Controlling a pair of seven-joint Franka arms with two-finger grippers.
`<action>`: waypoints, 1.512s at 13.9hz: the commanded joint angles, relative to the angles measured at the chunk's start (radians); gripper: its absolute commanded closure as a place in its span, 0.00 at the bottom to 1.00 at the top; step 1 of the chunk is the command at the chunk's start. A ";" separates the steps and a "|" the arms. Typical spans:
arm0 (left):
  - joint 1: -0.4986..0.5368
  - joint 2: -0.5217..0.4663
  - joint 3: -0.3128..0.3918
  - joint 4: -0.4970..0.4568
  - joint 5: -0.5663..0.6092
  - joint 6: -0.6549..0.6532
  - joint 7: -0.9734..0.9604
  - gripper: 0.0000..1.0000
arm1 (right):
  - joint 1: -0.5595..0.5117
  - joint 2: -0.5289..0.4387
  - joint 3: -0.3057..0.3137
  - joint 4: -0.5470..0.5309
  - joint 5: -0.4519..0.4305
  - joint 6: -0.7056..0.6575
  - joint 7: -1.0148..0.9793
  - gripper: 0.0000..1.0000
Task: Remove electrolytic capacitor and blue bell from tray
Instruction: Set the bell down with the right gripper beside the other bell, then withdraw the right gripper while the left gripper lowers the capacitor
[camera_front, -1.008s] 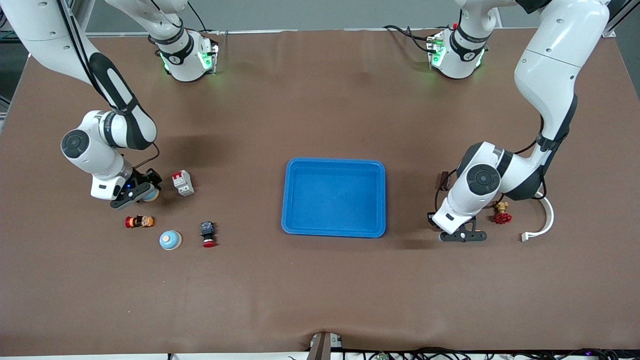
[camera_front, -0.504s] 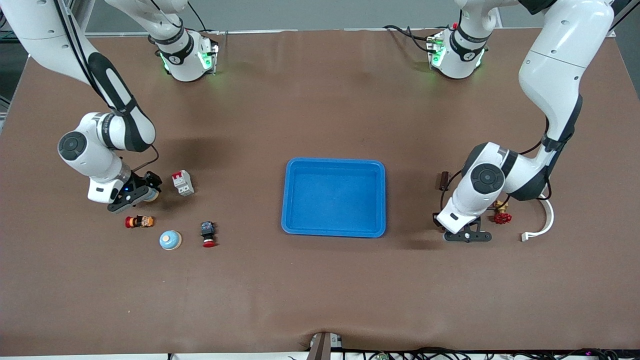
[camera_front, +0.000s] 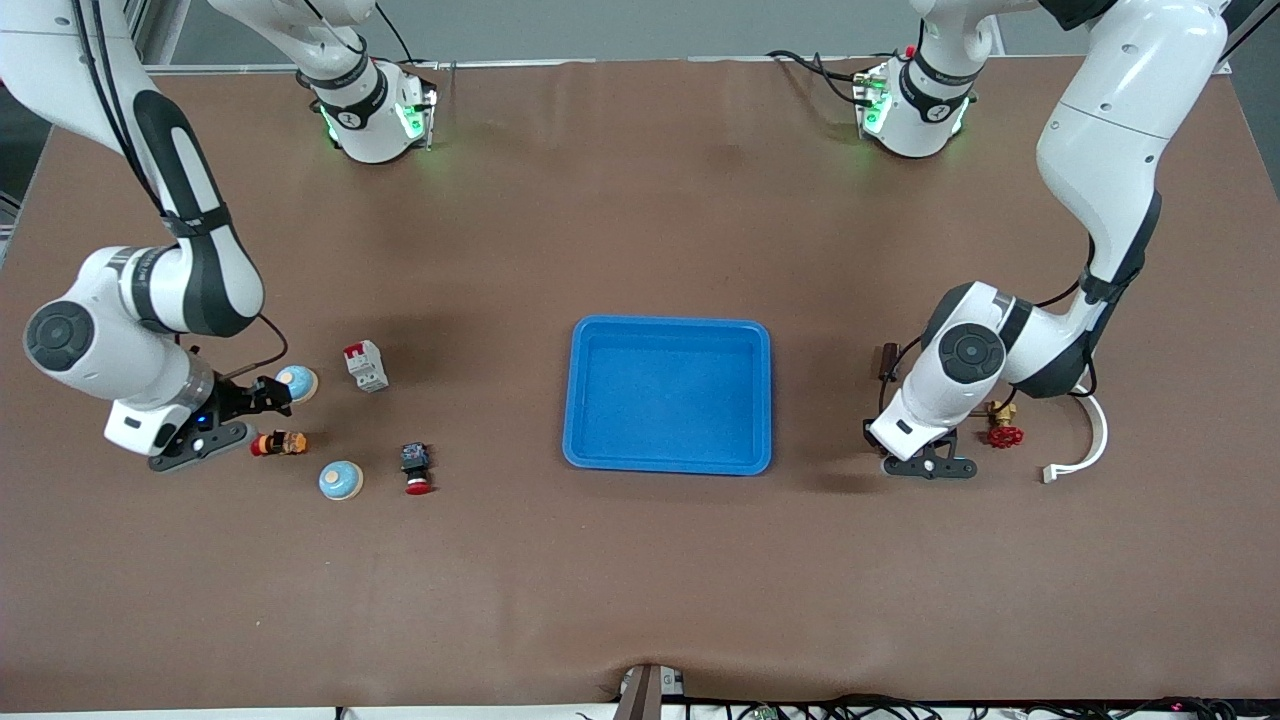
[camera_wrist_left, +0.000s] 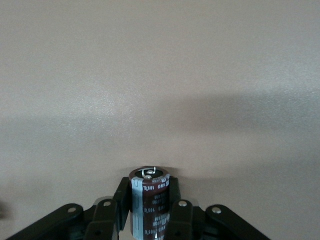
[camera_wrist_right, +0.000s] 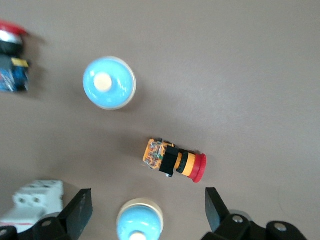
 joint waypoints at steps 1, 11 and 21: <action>0.012 -0.026 -0.009 -0.044 0.027 0.031 0.006 1.00 | 0.031 0.056 -0.004 0.144 -0.007 -0.061 0.149 0.00; 0.045 -0.180 -0.009 -0.265 0.031 0.119 0.007 1.00 | 0.072 -0.005 -0.001 0.594 -0.001 -0.745 0.238 0.00; 0.071 -0.145 -0.007 -0.259 0.094 0.181 0.006 1.00 | -0.011 -0.419 -0.007 0.252 0.060 -0.749 0.275 0.00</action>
